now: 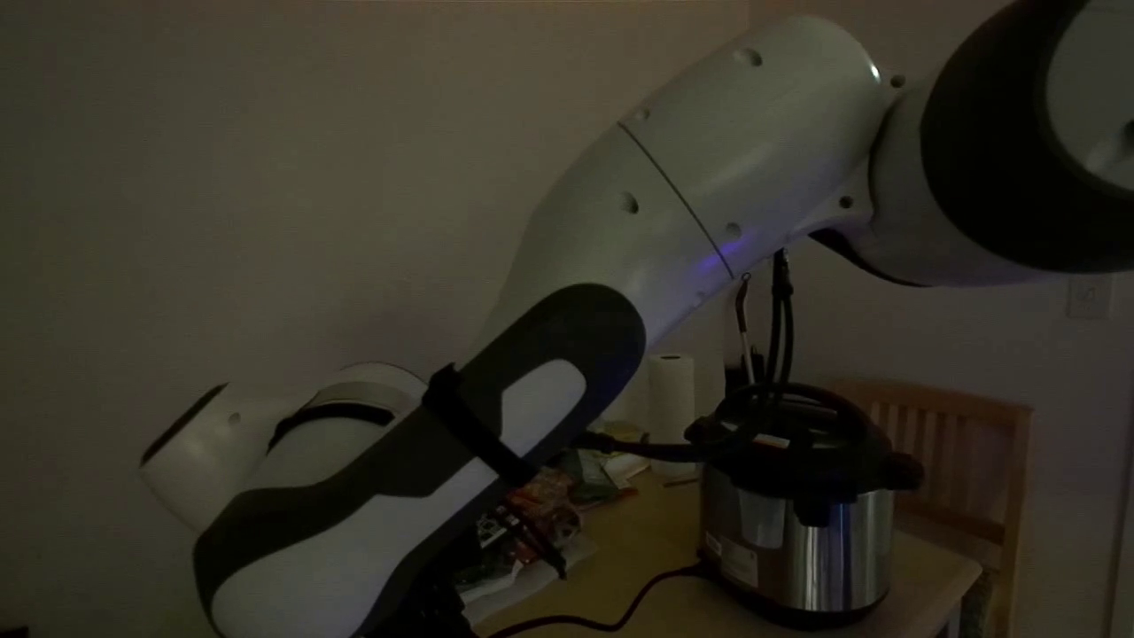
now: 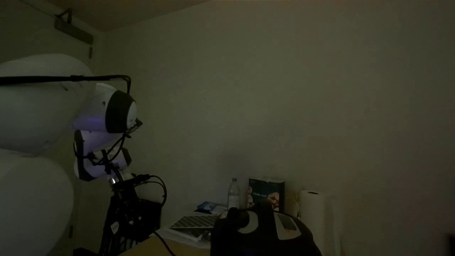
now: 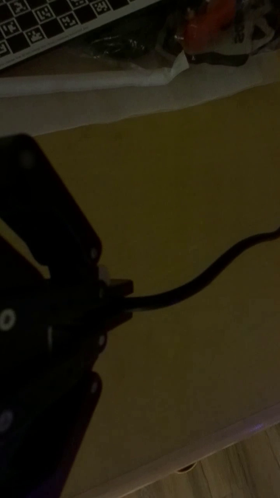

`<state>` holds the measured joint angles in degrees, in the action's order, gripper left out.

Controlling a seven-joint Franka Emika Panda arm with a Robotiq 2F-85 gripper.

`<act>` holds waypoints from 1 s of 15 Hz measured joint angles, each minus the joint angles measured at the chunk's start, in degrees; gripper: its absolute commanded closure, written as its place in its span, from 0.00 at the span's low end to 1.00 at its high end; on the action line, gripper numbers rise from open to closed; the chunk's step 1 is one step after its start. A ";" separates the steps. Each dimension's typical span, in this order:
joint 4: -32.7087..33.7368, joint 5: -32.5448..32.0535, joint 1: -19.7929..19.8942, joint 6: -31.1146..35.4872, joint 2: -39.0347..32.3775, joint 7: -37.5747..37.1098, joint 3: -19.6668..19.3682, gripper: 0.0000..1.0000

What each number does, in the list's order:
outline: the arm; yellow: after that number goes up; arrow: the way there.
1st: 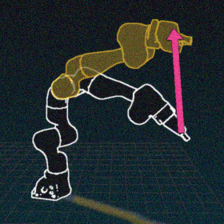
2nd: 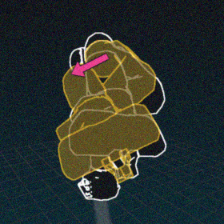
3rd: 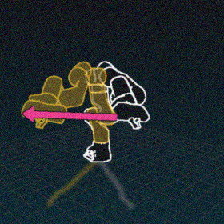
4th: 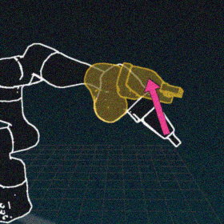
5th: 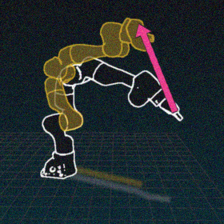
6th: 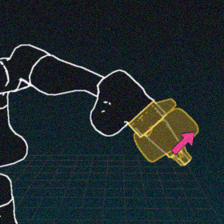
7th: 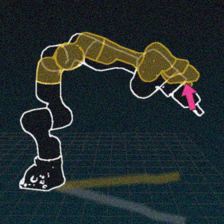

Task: Put the cable on the cooker then remove it.

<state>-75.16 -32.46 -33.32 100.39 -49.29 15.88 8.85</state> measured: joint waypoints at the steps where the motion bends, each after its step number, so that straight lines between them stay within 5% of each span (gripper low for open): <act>1: -0.11 -0.40 -0.14 0.00 0.16 -1.16 -0.45 0.98; 7: -10.92 -2.07 -1.32 -2.53 10.18 -17.53 -3.58 0.98; 15: -32.37 1.62 -0.66 -3.00 23.38 -43.07 -1.37 0.91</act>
<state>-107.53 -30.84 -33.98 97.39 -25.91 -27.19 7.48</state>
